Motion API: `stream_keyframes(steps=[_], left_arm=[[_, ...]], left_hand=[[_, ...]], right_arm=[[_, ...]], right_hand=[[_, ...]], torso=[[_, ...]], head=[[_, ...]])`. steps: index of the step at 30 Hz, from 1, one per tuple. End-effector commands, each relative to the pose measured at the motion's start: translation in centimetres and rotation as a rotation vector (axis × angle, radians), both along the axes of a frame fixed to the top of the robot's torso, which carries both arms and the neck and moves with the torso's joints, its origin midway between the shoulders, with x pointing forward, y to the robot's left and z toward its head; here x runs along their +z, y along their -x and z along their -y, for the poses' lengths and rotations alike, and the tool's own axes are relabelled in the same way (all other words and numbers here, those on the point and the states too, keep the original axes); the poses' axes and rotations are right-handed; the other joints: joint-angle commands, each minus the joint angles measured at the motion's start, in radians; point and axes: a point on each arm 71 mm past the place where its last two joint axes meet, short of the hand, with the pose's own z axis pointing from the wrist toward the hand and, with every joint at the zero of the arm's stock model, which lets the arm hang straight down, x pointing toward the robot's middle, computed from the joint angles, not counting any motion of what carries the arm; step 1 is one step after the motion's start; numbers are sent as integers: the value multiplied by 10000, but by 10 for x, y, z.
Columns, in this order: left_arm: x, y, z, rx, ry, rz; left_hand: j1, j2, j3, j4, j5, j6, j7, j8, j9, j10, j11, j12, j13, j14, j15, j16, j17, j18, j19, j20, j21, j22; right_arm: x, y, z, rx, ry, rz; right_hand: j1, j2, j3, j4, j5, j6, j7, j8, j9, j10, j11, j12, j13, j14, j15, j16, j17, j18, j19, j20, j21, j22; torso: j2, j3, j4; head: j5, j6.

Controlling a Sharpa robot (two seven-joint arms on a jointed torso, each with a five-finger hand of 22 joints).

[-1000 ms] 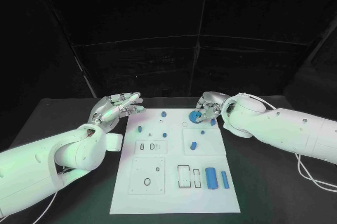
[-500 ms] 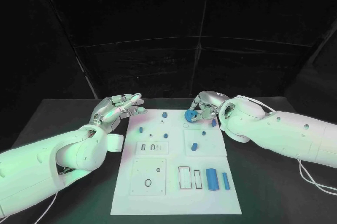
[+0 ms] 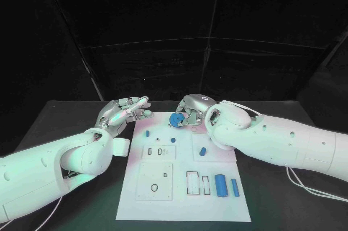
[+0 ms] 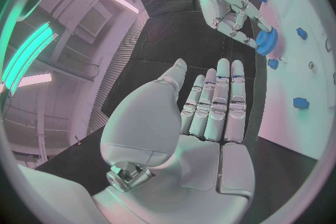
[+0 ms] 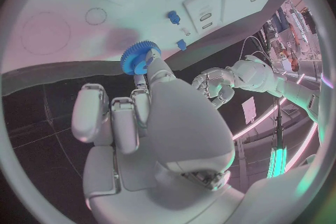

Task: Assemble the parts on the task board

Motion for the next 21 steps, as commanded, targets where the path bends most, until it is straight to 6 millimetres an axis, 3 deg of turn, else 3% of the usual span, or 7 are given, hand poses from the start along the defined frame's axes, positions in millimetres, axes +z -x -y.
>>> stream_keyframes(steps=[1, 10, 21], left_arm=[[1, 0, 2, -60, -23, 44], [1, 0, 2, -11, -55, 21], [1, -1, 2, 110, -111, 11]], left_hand=[[-19, 74, 3, -73, 43, -3, 65, -40, -9, -7, 28, -57, -14, 48, 23, 70, 12, 134, 53, -10, -55, -12], [41, 116, 44, -144, 43, -1, 72, -56, -6, -6, 31, -74, -14, 47, 22, 75, 25, 134, 74, -12, -76, -26], [70, 139, 68, -180, 44, 6, 75, -62, -3, 2, 30, -78, -13, 52, 19, 81, 33, 135, 89, -14, -84, -32]], right_arm=[[0, -4, -9, -167, 290, 455], [-13, -4, -33, 213, 554, 229], [-20, -4, -42, 346, 840, -83]], right_hand=[[-117, -48, 69, 2, 59, 130, -88, 10, 23, 341, -269, -21, 378, 794, -5, 28, 1248, -181, 76, 7, 68, 18], [-224, -112, 167, 30, 92, 41, -50, -86, -18, 291, -241, -102, 307, 798, 14, 37, 1271, -185, 86, 20, 78, 38], [-395, -225, 235, 77, -12, -5, -21, -160, -43, 273, -212, -137, 286, 799, 40, 39, 1279, -186, 88, 44, 82, 45]], torso=[[11, -2, -8], [21, 8, -10], [9, 30, -51]], head=[[34, -19], [70, -37], [131, -73]])
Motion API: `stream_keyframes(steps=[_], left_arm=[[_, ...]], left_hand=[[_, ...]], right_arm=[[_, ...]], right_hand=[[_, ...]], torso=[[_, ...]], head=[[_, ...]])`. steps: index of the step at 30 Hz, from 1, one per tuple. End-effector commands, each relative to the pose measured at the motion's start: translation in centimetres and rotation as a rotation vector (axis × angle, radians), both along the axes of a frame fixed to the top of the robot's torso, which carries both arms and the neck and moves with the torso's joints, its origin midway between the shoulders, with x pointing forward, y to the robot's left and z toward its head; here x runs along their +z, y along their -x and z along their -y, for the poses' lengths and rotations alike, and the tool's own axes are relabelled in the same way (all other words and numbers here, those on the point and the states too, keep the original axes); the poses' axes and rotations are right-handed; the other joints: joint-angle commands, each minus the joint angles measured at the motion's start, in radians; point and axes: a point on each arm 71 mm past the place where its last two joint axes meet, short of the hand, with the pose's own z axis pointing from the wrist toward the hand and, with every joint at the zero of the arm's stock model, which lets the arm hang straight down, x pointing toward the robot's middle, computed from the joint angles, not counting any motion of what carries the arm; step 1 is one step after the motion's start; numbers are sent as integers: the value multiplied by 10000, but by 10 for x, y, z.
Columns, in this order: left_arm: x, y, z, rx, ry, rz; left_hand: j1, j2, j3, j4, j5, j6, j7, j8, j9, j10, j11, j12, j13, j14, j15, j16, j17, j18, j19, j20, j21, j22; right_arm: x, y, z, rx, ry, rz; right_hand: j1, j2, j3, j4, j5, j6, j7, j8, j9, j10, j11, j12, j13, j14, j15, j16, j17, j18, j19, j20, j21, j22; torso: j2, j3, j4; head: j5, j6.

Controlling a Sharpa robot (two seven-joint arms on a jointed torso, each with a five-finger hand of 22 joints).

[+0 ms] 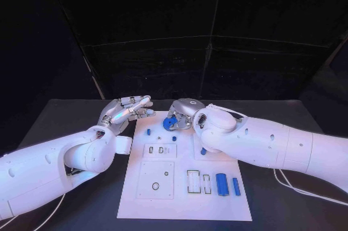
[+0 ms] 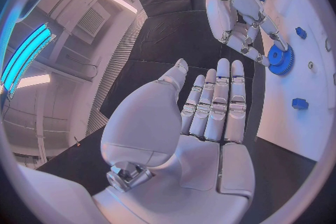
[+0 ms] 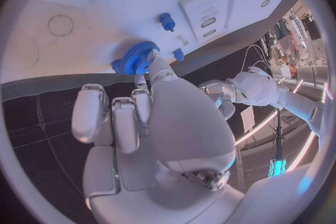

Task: Assemble the parts on the task board

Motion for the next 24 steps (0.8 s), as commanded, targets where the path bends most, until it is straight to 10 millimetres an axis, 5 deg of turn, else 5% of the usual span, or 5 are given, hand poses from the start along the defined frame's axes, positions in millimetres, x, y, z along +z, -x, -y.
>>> stream_keyframes(steps=[1, 11, 18, 21, 24], left_arm=[[2, 0, 1, 28, -41, 88], [2, 0, 1, 10, -31, 94], [2, 0, 1, 0, -27, 92], [2, 0, 1, -8, -24, 91], [2, 0, 1, 0, -29, 87]], left_hand=[[25, 94, -15, -42, 43, 6, 75, -62, -5, 0, 31, -39, -14, 52, 18, 42, 9, 136, 88, -15, -46, -13], [38, 105, -3, -58, 43, 10, 76, -64, -4, 4, 31, -41, -14, 54, 17, 45, 12, 136, 95, -17, -50, -15], [38, 105, -3, -58, 43, 10, 76, -64, -4, 4, 31, -41, -14, 54, 17, 45, 12, 136, 95, -17, -50, -15], [44, 102, 1, -79, 43, 0, 79, -75, -6, -3, 35, -51, -16, 53, 18, 46, 17, 136, 104, -17, -57, -20], [49, 98, 4, -104, 42, -25, 87, -96, -10, -20, 41, -68, -19, 49, 20, 47, 22, 134, 112, -17, -66, -26]], right_arm=[[-1, 0, -2, 49, 241, -54], [-4, -4, -1, -195, 366, -154], [-6, -5, 0, -259, 477, -383], [-7, -4, 1, -257, 544, -571], [-8, -4, 1, -257, 616, -736]], right_hand=[[-142, -25, 86, 12, -28, -31, 11, -44, 11, 179, -118, -38, 357, 800, 43, 40, 1279, -188, 54, 11, 45, 16], [-765, -514, 197, 289, -179, -1047, 282, -628, -84, -102, 134, -386, 45, 824, 259, 100, 1428, -199, 50, 195, 58, 56], [-1953, -759, 40, 1354, 454, -1233, 361, -610, -34, -106, 234, -353, 68, 863, 363, 193, 1651, -201, 59, 321, 94, 114], [-2652, -579, -293, 1485, 1647, -1063, 322, -524, -2, -86, 206, -302, 117, 887, 345, 250, 1785, -212, 89, 311, 134, 182], [-2920, -446, -553, 1503, 1761, -1013, 311, -506, -5, -54, 199, -239, 182, 899, 340, 278, 1855, -219, 102, 306, 158, 222]], torso=[[-6, 7, -20], [-4, 13, -14], [-6, 9, -14], [-7, 7, -8], [-9, 10, -13]], head=[[12, -3], [-12, -16], [-20, -18], [-38, -1], [-36, -10]])
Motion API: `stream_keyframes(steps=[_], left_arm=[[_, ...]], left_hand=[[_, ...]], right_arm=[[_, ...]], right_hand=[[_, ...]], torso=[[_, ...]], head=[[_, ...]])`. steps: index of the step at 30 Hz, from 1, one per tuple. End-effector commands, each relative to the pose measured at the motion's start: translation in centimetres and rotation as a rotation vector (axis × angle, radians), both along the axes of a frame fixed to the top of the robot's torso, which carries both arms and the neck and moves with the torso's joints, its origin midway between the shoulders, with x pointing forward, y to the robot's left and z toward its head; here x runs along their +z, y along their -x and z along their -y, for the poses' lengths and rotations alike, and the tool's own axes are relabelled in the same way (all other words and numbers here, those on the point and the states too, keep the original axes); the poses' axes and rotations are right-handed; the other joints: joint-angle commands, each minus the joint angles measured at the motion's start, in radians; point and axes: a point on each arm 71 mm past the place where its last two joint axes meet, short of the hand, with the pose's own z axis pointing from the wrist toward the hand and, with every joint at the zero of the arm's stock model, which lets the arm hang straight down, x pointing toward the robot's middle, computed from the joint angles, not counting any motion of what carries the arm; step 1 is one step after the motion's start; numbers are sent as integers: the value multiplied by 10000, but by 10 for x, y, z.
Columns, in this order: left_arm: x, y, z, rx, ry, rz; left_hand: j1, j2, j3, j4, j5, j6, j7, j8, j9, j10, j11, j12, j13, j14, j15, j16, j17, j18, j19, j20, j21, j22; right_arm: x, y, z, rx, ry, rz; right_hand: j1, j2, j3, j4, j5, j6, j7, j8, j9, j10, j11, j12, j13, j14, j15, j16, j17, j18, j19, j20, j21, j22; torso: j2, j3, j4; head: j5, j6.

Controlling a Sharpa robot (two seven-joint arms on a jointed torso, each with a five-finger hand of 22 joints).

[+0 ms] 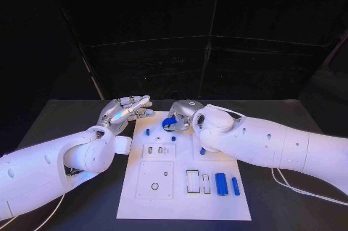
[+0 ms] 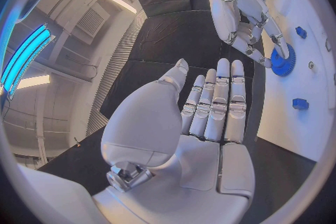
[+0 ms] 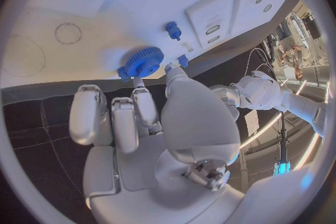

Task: Assemble the parts on the task board

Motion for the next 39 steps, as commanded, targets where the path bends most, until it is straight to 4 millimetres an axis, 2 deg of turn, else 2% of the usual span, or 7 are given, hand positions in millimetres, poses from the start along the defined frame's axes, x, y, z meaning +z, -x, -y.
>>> stream_keyframes(steps=[1, 5, 9, 26, 30, 35, 39], left_arm=[[2, 0, 1, -46, -5, 97], [2, 0, 1, -75, 3, 87], [2, 1, 0, -81, 5, 84], [2, 1, -1, -53, -11, 74], [2, 1, -2, -54, -8, 79], [2, 0, -4, 5, -25, 93], [1, -1, -3, -12, -8, 118]], left_hand=[[14, 63, 5, -49, 43, -3, 65, -56, -12, -21, 42, -68, -9, 49, 20, 47, 11, 134, 78, 16, -67, -13], [38, 72, 23, -91, 43, -31, 74, -81, -15, -40, 49, -88, -12, 45, 23, 47, 17, 133, 89, 15, -80, -22], [61, 82, 41, -122, 44, -41, 77, -91, -14, -48, 51, -99, -12, 41, 24, 47, 21, 133, 95, 15, -89, -27], [109, 111, 85, -184, 45, -52, 81, -108, -12, -63, 54, -120, -14, 34, 23, 46, 29, 132, 107, 13, -105, -37], [109, 111, 85, -184, 45, -52, 81, -108, -12, -63, 54, -120, -14, 34, 23, 46, 29, 132, 107, 13, -105, -37], [126, 114, 105, -222, 44, -50, 79, -113, -10, -57, 53, -125, -12, 21, 26, 40, 32, 130, 107, 14, -121, -46], [130, 111, 126, -268, 43, -2, 58, -97, 0, -10, 41, -114, -5, -29, 33, 15, 30, 124, 85, 18, -157, -65]], right_arm=[[-4, 0, 1, -38, 256, -459], [-5, -1, 3, -151, 148, -693], [-6, -2, 6, -306, 32, -791], [11, 13, 21, 269, -1701, 962], [17, 21, 42, 630, -2628, 1108], [19, 27, 99, 874, -3907, 409], [21, 28, 136, 953, -4409, 445]], right_hand=[[-252, 93, -222, 6, 59, 78, -10, 39, 16, 47, 29, 79, 205, 867, 51, 70, 1866, -61, 53, 36, 50, 33], [-415, 290, -474, -7, -375, 145, -25, 62, 14, 105, 18, 170, 296, 879, 46, 96, 1930, -73, 81, 32, 90, 102], [-414, 317, -504, -9, -420, 154, -28, 65, 14, 133, 17, 209, 335, 888, 44, 114, 1976, -83, 106, 32, 116, 155], [334, 385, -770, -201, 61, 136, -22, 30, -3, 229, 16, 351, 478, 899, 47, 141, 2037, -123, 202, 34, 235, 369], [495, 401, -818, -239, -96, 147, -20, 29, -3, 252, 17, 383, 513, 896, 49, 136, 2030, -131, 211, 37, 251, 407], [1252, 316, -987, -568, -831, 205, -30, 44, 2, -167, 14, -103, 59, 768, 46, -96, 1520, 43, -305, 43, -198, -459], [2128, 274, -911, -1097, -520, 310, -62, 96, 16, -163, -31, -96, 77, 802, 9, -50, 1654, 28, -278, 14, -183, -389]], torso=[[-2, 1, 1], [2, -7, 6], [-4, -1, -1], [-10, 3, -15], [-12, -5, 0], [-103, 1, -122], [-171, 18, -203]], head=[[-4, -7], [-18, 9], [-7, -4], [-53, 64], [-139, 107], [-172, 163], [-118, 202]])
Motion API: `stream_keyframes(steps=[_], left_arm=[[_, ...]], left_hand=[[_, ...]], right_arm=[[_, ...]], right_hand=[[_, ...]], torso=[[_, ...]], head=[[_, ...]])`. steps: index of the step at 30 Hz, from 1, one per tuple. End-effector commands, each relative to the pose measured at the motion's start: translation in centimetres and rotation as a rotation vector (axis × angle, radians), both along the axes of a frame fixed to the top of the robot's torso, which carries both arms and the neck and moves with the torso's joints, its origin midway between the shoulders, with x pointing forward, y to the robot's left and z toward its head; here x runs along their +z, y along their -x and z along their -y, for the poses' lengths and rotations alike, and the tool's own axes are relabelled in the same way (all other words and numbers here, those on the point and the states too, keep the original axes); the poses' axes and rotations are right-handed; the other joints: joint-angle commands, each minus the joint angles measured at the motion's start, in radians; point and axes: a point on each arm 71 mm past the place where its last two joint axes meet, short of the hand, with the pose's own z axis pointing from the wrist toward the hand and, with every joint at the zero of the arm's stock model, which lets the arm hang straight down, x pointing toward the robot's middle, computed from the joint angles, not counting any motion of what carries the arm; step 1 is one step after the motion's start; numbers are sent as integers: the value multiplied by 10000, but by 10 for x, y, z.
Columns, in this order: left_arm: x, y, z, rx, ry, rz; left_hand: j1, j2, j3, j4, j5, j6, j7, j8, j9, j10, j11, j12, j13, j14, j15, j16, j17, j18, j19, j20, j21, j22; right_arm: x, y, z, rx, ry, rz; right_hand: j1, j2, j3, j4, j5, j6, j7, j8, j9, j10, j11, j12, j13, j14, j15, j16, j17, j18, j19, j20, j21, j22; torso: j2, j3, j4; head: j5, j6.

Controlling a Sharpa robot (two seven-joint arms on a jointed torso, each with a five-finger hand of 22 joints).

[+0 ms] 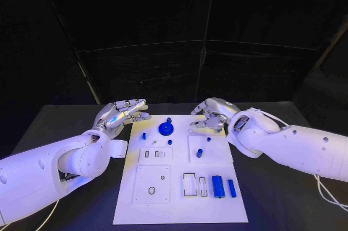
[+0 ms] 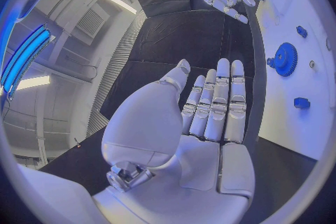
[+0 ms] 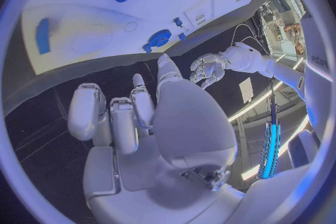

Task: Assemble the parts on the task board

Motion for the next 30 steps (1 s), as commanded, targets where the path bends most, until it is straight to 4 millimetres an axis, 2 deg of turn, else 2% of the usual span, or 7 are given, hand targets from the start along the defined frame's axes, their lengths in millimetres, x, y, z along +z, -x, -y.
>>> stream_keyframes(steps=[1, 7, 11, 19, 24, 25, 30], left_arm=[[2, -1, 2, -116, 53, 167], [1, -2, 2, -122, 65, 185], [1, -4, 2, -117, 67, 193], [-1, -7, 1, -77, 59, 210], [-1, -8, 2, -79, 60, 205], [-1, -8, 2, -84, 61, 203], [-2, -8, 3, -89, 70, 211]], left_hand=[[45, 26, -2, -88, 43, 56, 6, -15, 0, 33, 4, -28, -7, -36, 33, 12, 13, 125, 46, -17, -45, -17], [47, 31, 9, -106, 44, 78, -4, -8, 3, 52, -2, -25, -5, -51, 33, 4, 13, 125, 40, -16, -58, -24], [48, 31, 11, -108, 43, 82, -5, -6, 3, 55, -4, -24, -5, -52, 32, 3, 13, 125, 40, -16, -60, -25], [47, 31, 13, -112, 43, 87, -6, -4, 4, 59, -5, -24, -5, -54, 32, 2, 13, 125, 39, -16, -63, -27], [47, 31, 13, -112, 43, 87, -6, -4, 4, 59, -5, -24, -5, -54, 32, 2, 13, 125, 39, -16, -63, -27], [47, 31, 13, -112, 43, 87, -6, -4, 4, 59, -5, -24, -5, -54, 32, 2, 13, 125, 39, -16, -63, -27], [45, 29, 14, -118, 43, 92, -7, -3, 4, 64, -6, -24, -5, -59, 32, -1, 13, 126, 38, -15, -67, -29]], right_arm=[[8, 5, 16, 1051, -1661, 252], [6, 3, 49, 834, -1646, 92], [-9, -1, 65, 411, -1440, -322], [-36, -6, 81, -338, -1064, -1093], [-45, -11, 87, -608, -921, -1306], [-46, -11, 88, -637, -904, -1326], [-49, -13, 91, -713, -822, -1392]], right_hand=[[360, -8, 7, -230, 146, 104, -8, 72, 14, 9, -35, 30, 99, 815, 3, 37, 1706, 17, 39, -25, 37, 108], [706, -36, -42, -494, 194, 194, -28, 94, 12, 28, -60, 21, 93, 828, -19, 54, 1753, 5, 72, -48, 65, 162], [821, -38, -56, -590, 242, 184, -25, 75, 1, 1, -59, -20, 56, 827, -23, 50, 1750, 8, 64, -54, 56, 147], [752, -89, -169, -601, 184, 101, -7, 18, -20, -38, -43, -78, 2, 822, -11, 38, 1728, 18, 35, -50, 28, 91], [766, -92, -180, -620, 183, 76, -3, 2, -24, -45, -39, -86, -6, 823, -10, 39, 1733, 21, 28, -49, 20, 76], [769, -91, -180, -623, 183, 73, -3, 0, -25, -44, -39, -85, -5, 824, -10, 40, 1736, 22, 27, -49, 19, 73], [782, -82, -181, -635, 181, 58, 0, -9, -27, -39, -37, -78, 2, 826, -8, 45, 1747, 21, 28, -48, 20, 76]], torso=[[-98, 27, -105], [-168, 106, -189], [-221, 171, -253], [-230, 252, -240], [-215, 244, -234], [-215, 219, -221], [-207, 222, -240]], head=[[44, 33], [-13, 0], [68, -29], [99, -73], [95, -98], [86, -105], [81, -123]])
